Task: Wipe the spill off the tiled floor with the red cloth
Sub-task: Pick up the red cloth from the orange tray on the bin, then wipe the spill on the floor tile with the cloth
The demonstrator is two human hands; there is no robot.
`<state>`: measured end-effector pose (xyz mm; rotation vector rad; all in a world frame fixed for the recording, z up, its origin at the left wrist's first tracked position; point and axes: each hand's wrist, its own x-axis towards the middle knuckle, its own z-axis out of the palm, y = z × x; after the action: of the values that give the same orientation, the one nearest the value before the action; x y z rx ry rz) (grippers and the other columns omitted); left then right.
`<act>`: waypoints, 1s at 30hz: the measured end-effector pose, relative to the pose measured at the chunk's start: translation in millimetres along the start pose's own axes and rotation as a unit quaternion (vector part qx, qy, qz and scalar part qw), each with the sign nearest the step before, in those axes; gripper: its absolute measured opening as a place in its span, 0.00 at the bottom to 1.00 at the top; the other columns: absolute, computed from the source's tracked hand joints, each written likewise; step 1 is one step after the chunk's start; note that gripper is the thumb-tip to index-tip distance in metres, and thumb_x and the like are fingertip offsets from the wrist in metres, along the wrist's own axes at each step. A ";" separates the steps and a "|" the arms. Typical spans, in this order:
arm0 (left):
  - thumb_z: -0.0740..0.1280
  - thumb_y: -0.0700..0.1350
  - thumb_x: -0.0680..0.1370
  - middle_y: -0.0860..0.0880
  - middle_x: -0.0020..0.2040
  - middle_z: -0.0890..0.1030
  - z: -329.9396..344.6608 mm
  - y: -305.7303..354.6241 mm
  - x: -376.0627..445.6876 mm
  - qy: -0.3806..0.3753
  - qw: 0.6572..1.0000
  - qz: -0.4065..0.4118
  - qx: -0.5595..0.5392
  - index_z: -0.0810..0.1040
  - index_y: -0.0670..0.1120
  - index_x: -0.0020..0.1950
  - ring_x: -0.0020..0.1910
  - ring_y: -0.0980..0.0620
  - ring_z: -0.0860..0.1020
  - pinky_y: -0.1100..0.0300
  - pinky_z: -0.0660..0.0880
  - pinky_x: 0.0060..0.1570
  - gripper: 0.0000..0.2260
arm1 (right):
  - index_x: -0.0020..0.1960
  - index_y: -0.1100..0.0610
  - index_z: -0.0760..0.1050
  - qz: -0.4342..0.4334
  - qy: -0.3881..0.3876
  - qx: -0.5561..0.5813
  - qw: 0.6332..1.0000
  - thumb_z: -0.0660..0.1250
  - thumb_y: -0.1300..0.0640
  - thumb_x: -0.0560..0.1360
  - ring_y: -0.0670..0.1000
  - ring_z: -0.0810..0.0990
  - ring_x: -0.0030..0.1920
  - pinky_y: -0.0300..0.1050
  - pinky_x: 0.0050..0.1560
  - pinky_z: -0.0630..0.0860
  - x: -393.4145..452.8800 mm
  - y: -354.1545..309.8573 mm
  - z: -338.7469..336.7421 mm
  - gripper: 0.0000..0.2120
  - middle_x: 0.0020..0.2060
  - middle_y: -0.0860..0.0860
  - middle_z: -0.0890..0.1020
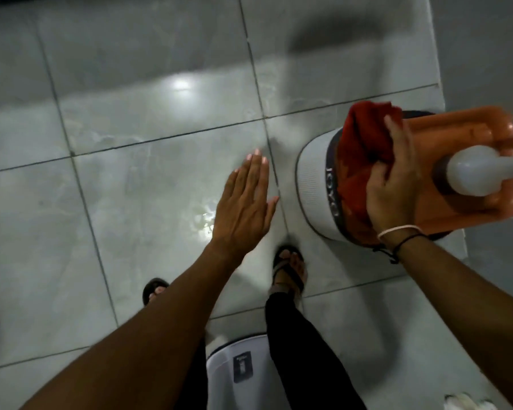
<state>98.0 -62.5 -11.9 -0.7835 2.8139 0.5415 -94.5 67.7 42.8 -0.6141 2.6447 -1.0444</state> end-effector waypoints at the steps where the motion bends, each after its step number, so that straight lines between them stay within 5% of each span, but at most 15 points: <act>1: 0.51 0.55 0.87 0.40 0.86 0.51 1.4 -20.0 -15.2 0.001 1.000 -0.019 0.004 0.51 0.39 0.85 0.86 0.43 0.49 0.46 0.52 0.84 0.31 | 0.80 0.54 0.65 -0.015 0.000 0.005 1.000 0.56 0.74 0.78 0.52 0.61 0.81 0.11 0.66 0.53 -5.0 -12.6 10.1 0.33 0.81 0.60 0.63; 4: 0.51 0.55 0.87 0.39 0.86 0.51 25.6 -88.4 -57.7 0.024 0.996 -0.082 0.010 0.51 0.38 0.85 0.85 0.42 0.51 0.47 0.51 0.84 0.31 | 0.80 0.53 0.65 -0.021 -0.007 0.033 0.999 0.56 0.74 0.78 0.46 0.60 0.79 0.15 0.70 0.57 -26.6 -30.8 66.1 0.34 0.81 0.60 0.63; 8: 0.45 0.57 0.86 0.40 0.86 0.45 100.8 -198.6 -99.2 0.018 0.984 -0.172 0.039 0.45 0.40 0.85 0.86 0.44 0.45 0.49 0.44 0.84 0.32 | 0.80 0.54 0.63 0.055 -0.008 0.077 0.995 0.55 0.75 0.77 0.51 0.65 0.80 0.44 0.83 0.60 -52.8 6.8 184.3 0.34 0.80 0.53 0.67; 14: 0.41 0.59 0.85 0.39 0.86 0.46 221.4 -312.5 -132.6 0.038 0.966 -0.250 0.054 0.44 0.40 0.85 0.85 0.43 0.46 0.47 0.46 0.83 0.33 | 0.80 0.62 0.61 0.103 0.140 0.002 0.985 0.54 0.76 0.71 0.60 0.59 0.83 0.46 0.83 0.51 -30.7 100.5 309.3 0.37 0.80 0.63 0.61; 19: 0.47 0.54 0.87 0.37 0.86 0.49 288.9 -341.0 -144.5 0.082 0.973 -0.209 0.048 0.48 0.37 0.85 0.85 0.41 0.49 0.45 0.50 0.84 0.31 | 0.84 0.60 0.49 -0.014 -0.044 -0.180 0.983 0.56 0.61 0.86 0.65 0.46 0.85 0.55 0.86 0.48 -49.3 156.3 359.4 0.29 0.83 0.67 0.47; 24: 0.50 0.51 0.87 0.37 0.85 0.54 309.7 -348.9 -147.4 0.188 0.965 -0.178 0.040 0.51 0.38 0.85 0.85 0.41 0.52 0.44 0.53 0.84 0.28 | 0.84 0.54 0.51 -0.161 -0.104 -0.200 0.961 0.54 0.51 0.88 0.62 0.51 0.85 0.57 0.83 0.55 -51.3 166.8 365.0 0.27 0.84 0.62 0.51; 30: 0.51 0.49 0.86 0.38 0.85 0.55 304.7 -348.9 -146.3 0.191 0.964 -0.182 0.027 0.54 0.38 0.84 0.85 0.42 0.54 0.45 0.53 0.84 0.28 | 0.84 0.59 0.49 -0.164 -0.079 -0.220 0.958 0.52 0.53 0.88 0.64 0.50 0.84 0.63 0.85 0.54 2.6 140.8 393.7 0.27 0.84 0.65 0.50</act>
<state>425.9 -154.1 -358.5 -1.4933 2.8810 0.2749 2.9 -75.3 -337.9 -1.2049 2.6962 -0.4360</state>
